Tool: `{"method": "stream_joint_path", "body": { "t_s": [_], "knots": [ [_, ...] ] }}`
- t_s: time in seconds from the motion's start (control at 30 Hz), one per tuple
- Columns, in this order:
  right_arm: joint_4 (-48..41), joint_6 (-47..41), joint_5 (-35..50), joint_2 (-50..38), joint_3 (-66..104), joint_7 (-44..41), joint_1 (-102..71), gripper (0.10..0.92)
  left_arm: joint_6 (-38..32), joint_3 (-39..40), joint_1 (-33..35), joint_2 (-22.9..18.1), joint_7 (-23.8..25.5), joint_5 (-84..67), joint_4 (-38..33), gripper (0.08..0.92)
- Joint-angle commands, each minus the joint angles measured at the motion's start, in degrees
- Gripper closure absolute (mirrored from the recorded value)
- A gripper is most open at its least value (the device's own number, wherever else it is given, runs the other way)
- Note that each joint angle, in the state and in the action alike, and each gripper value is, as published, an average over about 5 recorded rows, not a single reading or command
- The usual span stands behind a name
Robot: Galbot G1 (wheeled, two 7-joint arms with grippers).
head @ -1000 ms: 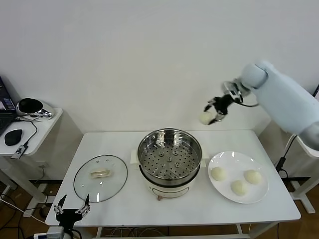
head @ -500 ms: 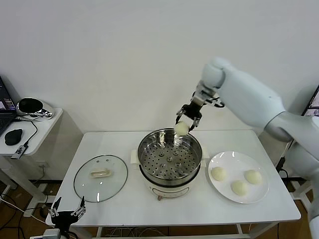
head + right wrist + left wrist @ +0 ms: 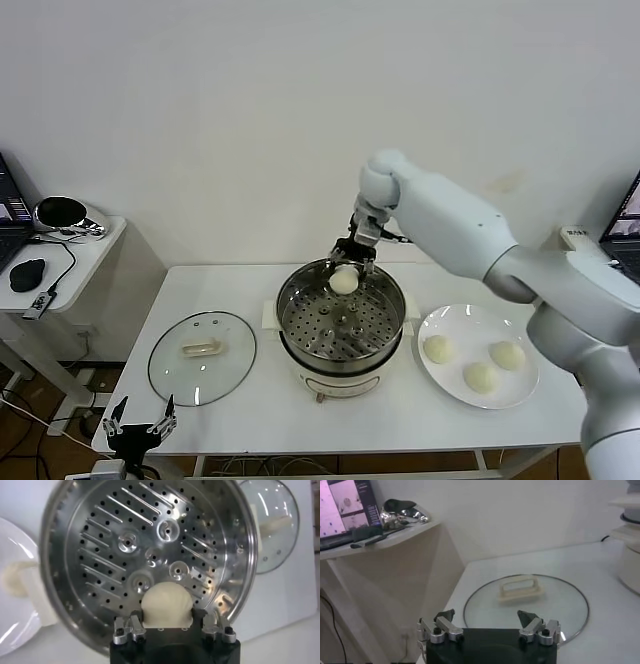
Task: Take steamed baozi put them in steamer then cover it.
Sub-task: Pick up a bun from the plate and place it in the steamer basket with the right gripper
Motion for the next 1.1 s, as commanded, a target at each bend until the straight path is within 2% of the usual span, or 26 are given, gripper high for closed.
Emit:
{"method": "stream_joint_path", "body": {
  "t_s": [0.03, 0.23, 0.5, 0.7, 0.8, 1.1],
  "knots": [
    [-1.8, 1.3, -8.6, 2.2, 2.2, 6.3, -3.2, 0.417, 0.0, 0.1, 0.0, 0.3, 0.0, 0.1, 0.2, 0.177],
    [-2.3, 0.1, -9.9, 2.7, 2.1, 9.2, -4.0, 0.419, -0.1, 0.5, -0.3, 0.1, 0.1, -0.1, 0.3, 0.177],
    [-1.6, -2.1, -8.2, 2.2, 1.7, 7.5, -3.4, 0.397, -0.2, 0.7, 0.0, 0.2, 0.4, -0.4, 0.1, 0.177],
    [0.7, -6.6, 4.6, -0.1, 0.6, -1.4, -0.5, 0.251, -0.1, 0.5, 0.1, 0.3, 0.5, -0.8, 0.1, 0.177],
    [3.0, -8.9, 12.1, -2.1, 0.3, -4.2, 1.4, 0.207, -0.1, 0.5, 0.0, 0.3, 0.6, -0.8, 0.1, 0.177],
    [9.6, -18.1, 26.5, -11.1, -1.8, -7.5, 7.3, 0.203, 1.3, 0.8, 0.5, 0.3, 2.3, -2.3, -1.2, 0.177]
  ]
}}
